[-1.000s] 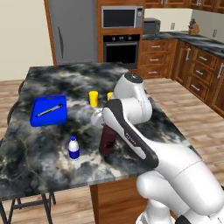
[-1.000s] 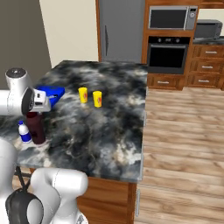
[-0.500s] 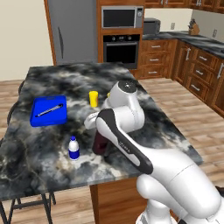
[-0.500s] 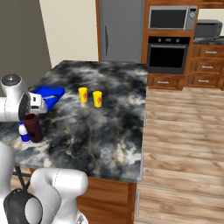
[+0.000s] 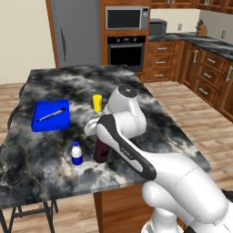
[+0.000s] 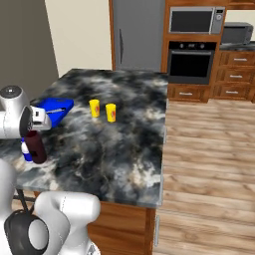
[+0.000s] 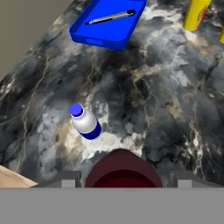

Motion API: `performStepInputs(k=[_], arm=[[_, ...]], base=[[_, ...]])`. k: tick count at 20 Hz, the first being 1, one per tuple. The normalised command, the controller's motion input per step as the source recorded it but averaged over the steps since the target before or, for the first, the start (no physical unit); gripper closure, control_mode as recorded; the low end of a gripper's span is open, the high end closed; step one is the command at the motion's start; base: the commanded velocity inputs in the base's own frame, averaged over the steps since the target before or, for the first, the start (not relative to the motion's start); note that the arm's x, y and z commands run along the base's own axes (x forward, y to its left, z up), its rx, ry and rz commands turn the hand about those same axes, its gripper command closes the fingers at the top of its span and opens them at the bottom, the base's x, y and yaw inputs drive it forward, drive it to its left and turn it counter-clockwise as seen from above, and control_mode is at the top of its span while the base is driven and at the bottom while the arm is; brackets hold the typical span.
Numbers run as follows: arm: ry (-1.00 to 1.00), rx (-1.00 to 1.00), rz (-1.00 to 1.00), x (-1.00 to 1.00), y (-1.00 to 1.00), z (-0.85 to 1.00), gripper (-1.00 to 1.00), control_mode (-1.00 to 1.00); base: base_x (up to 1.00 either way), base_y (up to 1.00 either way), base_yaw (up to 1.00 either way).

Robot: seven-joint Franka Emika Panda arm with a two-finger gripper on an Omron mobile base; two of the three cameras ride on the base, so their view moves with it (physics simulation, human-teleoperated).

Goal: Place the drinks on the dining counter in a tight cluster.

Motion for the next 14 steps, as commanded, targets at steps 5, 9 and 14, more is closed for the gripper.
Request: performStepInputs(k=[5, 9, 14], arm=[[0.00, 0.00, 0.00, 0.09, 0.00, -0.16, 1.00, -1.00], [0.00, 0.00, 0.00, 0.05, 0.00, -0.25, 1.00, -1.00], [0.00, 0.00, 0.00, 0.00, 0.00, -0.35, 1.00, -1.00]], base=[[0.00, 0.00, 0.00], [0.00, 0.00, 0.00], [0.00, 0.00, 0.00]])
